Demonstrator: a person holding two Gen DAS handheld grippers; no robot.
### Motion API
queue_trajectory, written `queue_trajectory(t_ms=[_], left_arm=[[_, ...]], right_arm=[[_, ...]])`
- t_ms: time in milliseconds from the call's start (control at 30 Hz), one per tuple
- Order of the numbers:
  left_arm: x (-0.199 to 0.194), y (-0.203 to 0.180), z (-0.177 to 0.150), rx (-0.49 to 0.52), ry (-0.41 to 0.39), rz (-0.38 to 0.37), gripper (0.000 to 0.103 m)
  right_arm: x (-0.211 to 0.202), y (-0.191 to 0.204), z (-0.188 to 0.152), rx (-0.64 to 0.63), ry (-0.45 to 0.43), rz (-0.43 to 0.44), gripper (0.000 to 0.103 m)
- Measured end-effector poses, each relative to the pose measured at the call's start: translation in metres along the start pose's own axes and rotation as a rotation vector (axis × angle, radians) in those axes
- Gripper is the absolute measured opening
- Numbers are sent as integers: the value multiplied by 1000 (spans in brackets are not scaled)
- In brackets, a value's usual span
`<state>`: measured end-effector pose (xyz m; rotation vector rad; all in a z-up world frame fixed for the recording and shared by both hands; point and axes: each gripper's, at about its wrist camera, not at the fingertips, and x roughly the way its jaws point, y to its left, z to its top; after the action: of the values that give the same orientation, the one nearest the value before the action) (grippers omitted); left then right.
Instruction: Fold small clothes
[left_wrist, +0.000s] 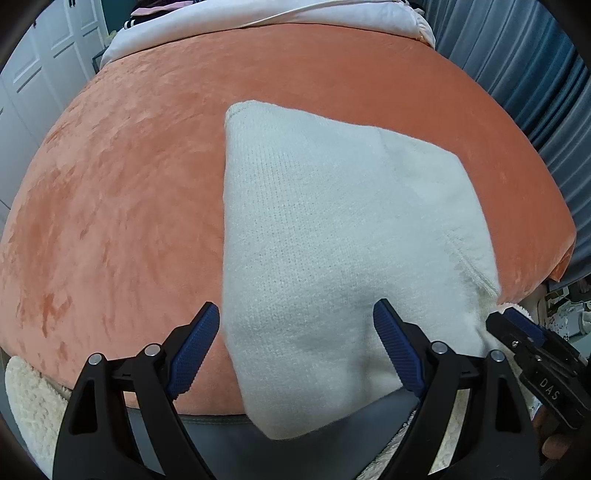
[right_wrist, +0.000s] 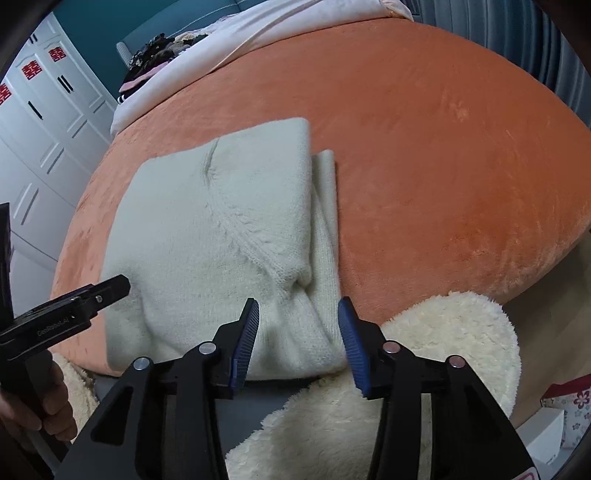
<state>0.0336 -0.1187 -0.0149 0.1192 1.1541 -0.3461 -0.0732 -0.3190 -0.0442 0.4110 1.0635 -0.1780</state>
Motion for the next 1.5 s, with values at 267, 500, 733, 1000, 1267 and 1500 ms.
queue_trajectory(t_ms=[267, 500, 733, 1000, 1267, 1500], left_arm=[[-5, 8, -4, -22, 7, 4, 84], [9, 11, -15, -43, 61, 0, 84], [-2, 19, -12, -82, 24, -13, 84], [-5, 4, 11, -64, -34, -21, 85], [-13, 2, 21, -66, -81, -15, 87], [10, 9, 17, -149, -25, -94, 87]], right_arm=[[-25, -6, 0, -18, -34, 145, 10], [35, -28, -20, -43, 149, 29, 9], [-2, -32, -4, 28, 74, 90, 29], [20, -40, 59, 91, -35, 143, 62], [-10, -15, 96, -4, -179, 196, 10], [40, -42, 80, 65, -22, 121, 33]])
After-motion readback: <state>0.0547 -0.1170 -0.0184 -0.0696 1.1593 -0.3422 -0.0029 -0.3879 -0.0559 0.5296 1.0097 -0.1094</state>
